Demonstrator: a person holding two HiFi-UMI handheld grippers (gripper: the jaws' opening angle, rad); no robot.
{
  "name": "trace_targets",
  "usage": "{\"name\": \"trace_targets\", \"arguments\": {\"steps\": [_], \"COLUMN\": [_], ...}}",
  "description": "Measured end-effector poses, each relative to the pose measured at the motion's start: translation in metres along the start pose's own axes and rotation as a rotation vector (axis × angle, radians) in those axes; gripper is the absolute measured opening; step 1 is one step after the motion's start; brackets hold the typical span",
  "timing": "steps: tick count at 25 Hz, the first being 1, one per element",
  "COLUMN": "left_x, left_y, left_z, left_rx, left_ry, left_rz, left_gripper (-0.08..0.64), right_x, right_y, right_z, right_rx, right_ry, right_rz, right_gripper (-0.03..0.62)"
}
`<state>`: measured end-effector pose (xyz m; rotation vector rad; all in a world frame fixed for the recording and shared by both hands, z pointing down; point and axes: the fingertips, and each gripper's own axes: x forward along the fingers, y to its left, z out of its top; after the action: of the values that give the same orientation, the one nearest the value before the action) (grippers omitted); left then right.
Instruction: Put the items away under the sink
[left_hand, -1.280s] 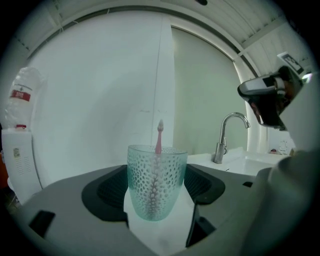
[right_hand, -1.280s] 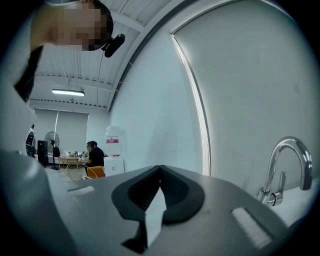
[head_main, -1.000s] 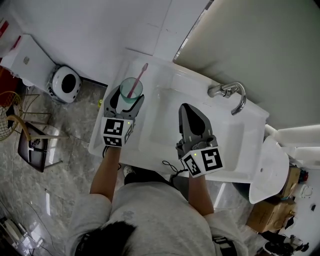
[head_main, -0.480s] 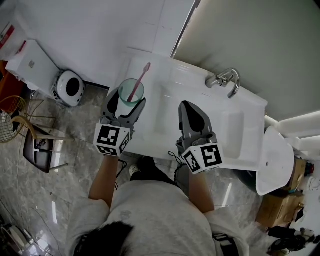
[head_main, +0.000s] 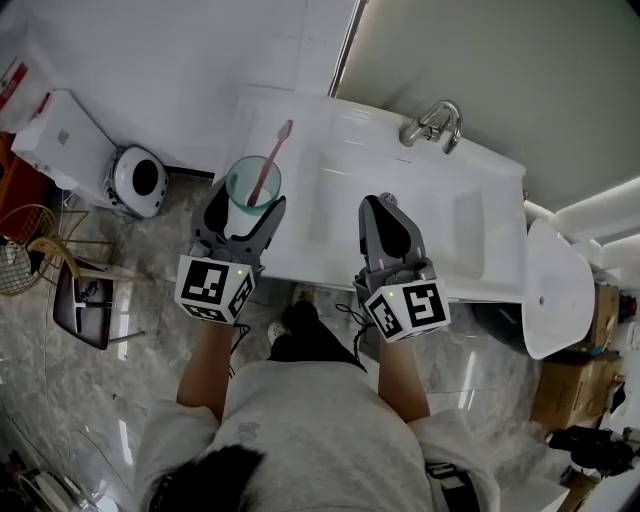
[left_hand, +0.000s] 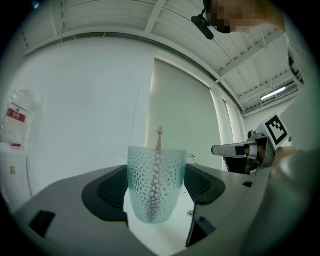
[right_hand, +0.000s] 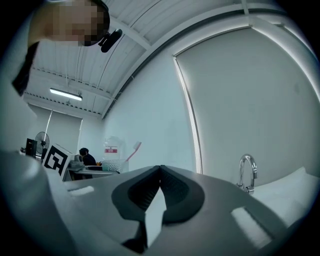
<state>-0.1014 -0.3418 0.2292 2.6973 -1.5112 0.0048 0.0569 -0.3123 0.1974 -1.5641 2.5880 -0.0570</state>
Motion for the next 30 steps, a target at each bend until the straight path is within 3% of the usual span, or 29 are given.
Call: {"name": "trace_targets", "arguments": {"steps": [14, 30], "left_x": [-0.048, -0.071], "left_y": [-0.03, -0.073], "left_z": [0.014, 0.027], "left_rx": [0.009, 0.023], "left_ry": [-0.043, -0.068], "left_rz": [-0.04, -0.022], "left_gripper": [0.345, 0.345], "right_x": [-0.054, -0.092], "right_y": [0.029, 0.03], "right_z": [0.006, 0.016], "right_rx": [-0.009, -0.007], "right_ry": [-0.025, -0.023], "right_rz": [-0.04, 0.003], "right_gripper": [0.011, 0.011]}}
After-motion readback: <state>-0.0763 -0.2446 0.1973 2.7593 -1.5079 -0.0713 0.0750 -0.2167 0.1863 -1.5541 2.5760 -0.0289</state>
